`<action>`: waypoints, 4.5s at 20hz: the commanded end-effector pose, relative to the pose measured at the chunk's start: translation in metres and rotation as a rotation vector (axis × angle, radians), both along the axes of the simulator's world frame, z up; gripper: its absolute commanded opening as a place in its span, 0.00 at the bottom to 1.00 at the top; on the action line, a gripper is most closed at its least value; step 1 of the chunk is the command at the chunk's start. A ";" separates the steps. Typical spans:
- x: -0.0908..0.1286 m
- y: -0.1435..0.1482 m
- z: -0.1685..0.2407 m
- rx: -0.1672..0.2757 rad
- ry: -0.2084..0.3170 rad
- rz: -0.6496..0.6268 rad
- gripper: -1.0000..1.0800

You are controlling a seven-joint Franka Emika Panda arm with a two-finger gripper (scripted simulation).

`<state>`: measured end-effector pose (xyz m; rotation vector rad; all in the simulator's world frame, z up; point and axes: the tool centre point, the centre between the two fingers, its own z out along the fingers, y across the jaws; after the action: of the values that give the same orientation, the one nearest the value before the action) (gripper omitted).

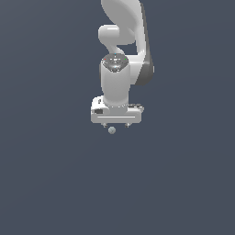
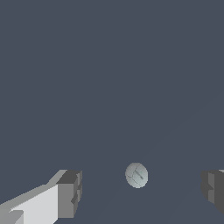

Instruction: Pick up the object and move it to a goal position.

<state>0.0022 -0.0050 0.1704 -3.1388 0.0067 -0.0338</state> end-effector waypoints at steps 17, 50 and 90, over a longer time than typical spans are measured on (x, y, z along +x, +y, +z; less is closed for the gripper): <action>-0.008 -0.003 -0.003 -0.006 0.020 0.018 0.96; -0.070 -0.026 -0.099 0.003 0.022 -0.513 0.96; -0.078 -0.030 -0.128 0.004 0.021 -0.518 0.00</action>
<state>-0.0743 -0.0337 0.0370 -3.0346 0.8110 0.0011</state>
